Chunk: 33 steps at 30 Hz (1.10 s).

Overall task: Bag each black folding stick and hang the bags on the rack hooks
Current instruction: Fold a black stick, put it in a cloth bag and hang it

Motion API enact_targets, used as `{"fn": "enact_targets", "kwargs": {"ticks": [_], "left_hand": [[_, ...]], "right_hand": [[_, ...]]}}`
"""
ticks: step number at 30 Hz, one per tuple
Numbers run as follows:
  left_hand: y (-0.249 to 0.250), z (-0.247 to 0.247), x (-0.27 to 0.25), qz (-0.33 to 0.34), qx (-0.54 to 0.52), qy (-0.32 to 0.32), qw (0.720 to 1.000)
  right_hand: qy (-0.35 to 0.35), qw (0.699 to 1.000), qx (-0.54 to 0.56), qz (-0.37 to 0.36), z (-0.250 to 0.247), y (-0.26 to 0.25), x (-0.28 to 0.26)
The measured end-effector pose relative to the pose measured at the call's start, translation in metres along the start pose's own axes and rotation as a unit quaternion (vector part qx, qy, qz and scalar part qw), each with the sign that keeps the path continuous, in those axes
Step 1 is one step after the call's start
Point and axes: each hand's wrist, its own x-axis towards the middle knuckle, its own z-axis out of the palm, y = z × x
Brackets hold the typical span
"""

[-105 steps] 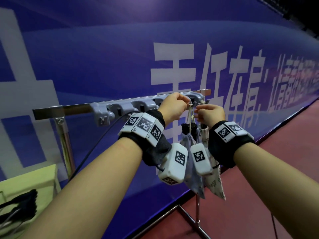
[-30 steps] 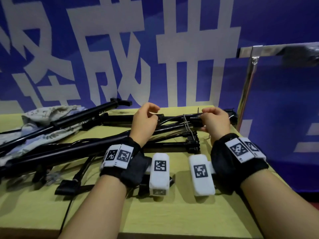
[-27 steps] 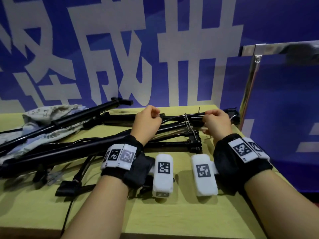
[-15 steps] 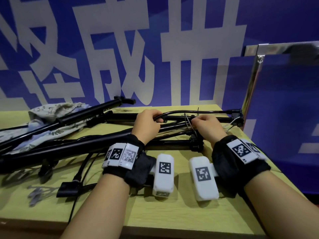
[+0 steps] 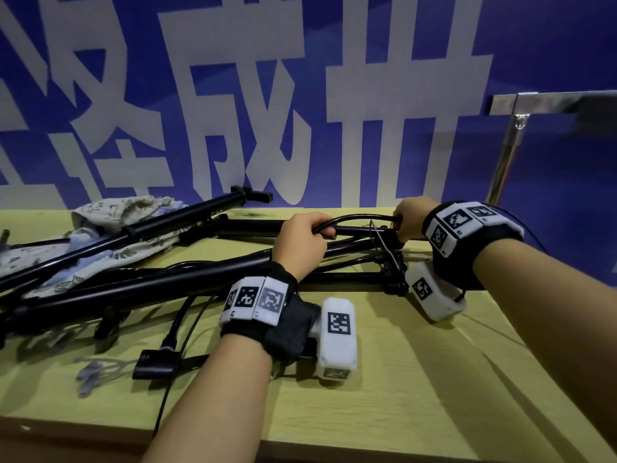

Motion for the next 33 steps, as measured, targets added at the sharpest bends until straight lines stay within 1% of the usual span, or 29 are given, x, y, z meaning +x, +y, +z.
{"fn": "enact_targets", "kwargs": {"ticks": [4,7,10,14,17,20,22,25,27,30,33], "left_hand": [[0.000,0.000,0.001,-0.005,-0.007,0.009,1.000],[0.001,-0.002,0.002,-0.014,-0.021,0.015,1.000],[0.002,-0.005,0.001,-0.015,-0.039,0.018,0.999],[0.010,-0.008,-0.001,0.000,-0.046,-0.013,0.999],[0.015,-0.014,-0.004,0.009,-0.025,-0.035,0.999],[0.015,-0.025,-0.005,-0.029,-0.026,-0.072,0.997],[0.019,-0.035,-0.006,-0.052,-0.020,-0.096,0.994],[0.032,-0.049,-0.004,-0.056,0.009,-0.115,0.992],[0.046,-0.059,-0.003,-0.062,0.003,-0.121,0.991],[0.067,-0.076,-0.001,-0.058,0.015,-0.115,0.992],[0.085,-0.093,0.006,-0.042,0.054,-0.082,0.994]], "right_hand": [[-0.017,0.999,-0.038,-0.011,0.001,-0.003,-0.001],[0.010,0.999,-0.023,-0.022,-0.005,0.000,-0.007],[0.056,0.998,-0.002,-0.042,-0.018,0.006,-0.016],[0.068,0.997,0.000,-0.041,-0.037,0.014,-0.026],[0.071,0.997,-0.011,-0.031,-0.051,0.019,-0.035],[0.089,0.996,-0.005,-0.013,-0.071,0.028,-0.042],[0.105,0.994,0.011,-0.001,-0.086,0.035,-0.046],[0.124,0.991,0.050,0.008,-0.103,0.044,-0.052],[0.134,0.988,0.080,0.007,-0.110,0.047,-0.058],[0.152,0.980,0.131,0.003,-0.116,0.048,-0.068],[0.162,0.973,0.167,0.001,-0.122,0.051,-0.078]]}}
